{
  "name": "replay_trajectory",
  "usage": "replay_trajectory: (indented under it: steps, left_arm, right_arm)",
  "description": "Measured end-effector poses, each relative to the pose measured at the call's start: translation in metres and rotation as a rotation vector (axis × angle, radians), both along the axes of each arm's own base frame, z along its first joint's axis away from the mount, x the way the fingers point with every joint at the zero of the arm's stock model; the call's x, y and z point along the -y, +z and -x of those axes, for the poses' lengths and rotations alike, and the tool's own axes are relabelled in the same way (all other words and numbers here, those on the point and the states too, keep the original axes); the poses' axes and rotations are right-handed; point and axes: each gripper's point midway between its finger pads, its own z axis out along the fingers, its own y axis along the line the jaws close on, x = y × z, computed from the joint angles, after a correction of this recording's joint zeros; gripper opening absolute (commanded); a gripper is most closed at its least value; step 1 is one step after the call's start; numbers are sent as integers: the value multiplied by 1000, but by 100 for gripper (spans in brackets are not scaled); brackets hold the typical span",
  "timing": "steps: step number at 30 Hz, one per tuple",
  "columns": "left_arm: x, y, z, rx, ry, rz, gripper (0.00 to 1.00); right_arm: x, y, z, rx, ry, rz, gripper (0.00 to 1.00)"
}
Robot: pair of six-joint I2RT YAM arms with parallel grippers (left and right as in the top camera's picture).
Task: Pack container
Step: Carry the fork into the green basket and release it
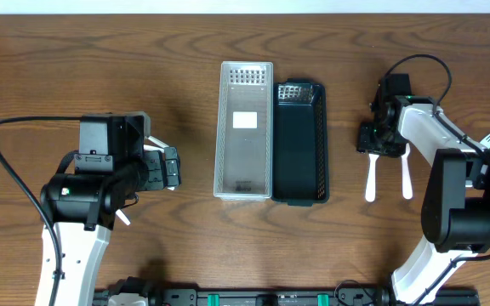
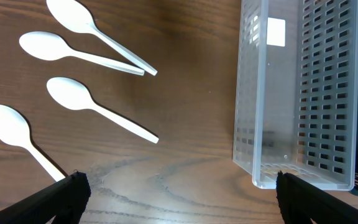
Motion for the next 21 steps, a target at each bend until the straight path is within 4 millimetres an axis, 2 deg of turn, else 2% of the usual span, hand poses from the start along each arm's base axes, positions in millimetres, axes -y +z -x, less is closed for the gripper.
replay_trajectory:
  steps: [3, 8, 14, 16, 18, 21]
  left_arm:
    - [0, 0, 0, 1, 0, 0, 98]
    - [0, 0, 0, 1, 0, 0, 98]
    - [0, 0, 0, 0, 0, 0, 98]
    - [0, 0, 0, 0, 0, 0, 98]
    - [0, 0, 0, 0, 0, 0, 98]
    - [0, 0, 0, 0, 0, 0, 98]
  right_arm:
    - [0, 0, 1, -3, 0, 0, 39]
    - [0, 0, 2, -6, 0, 0, 37]
    - [0, 0, 2, -8, 0, 0, 26]
    - [0, 0, 2, -8, 0, 0, 18]
    - [0, 0, 1, -7, -2, 0, 6]
    - [-1, 1, 3, -18, 0, -4, 2]
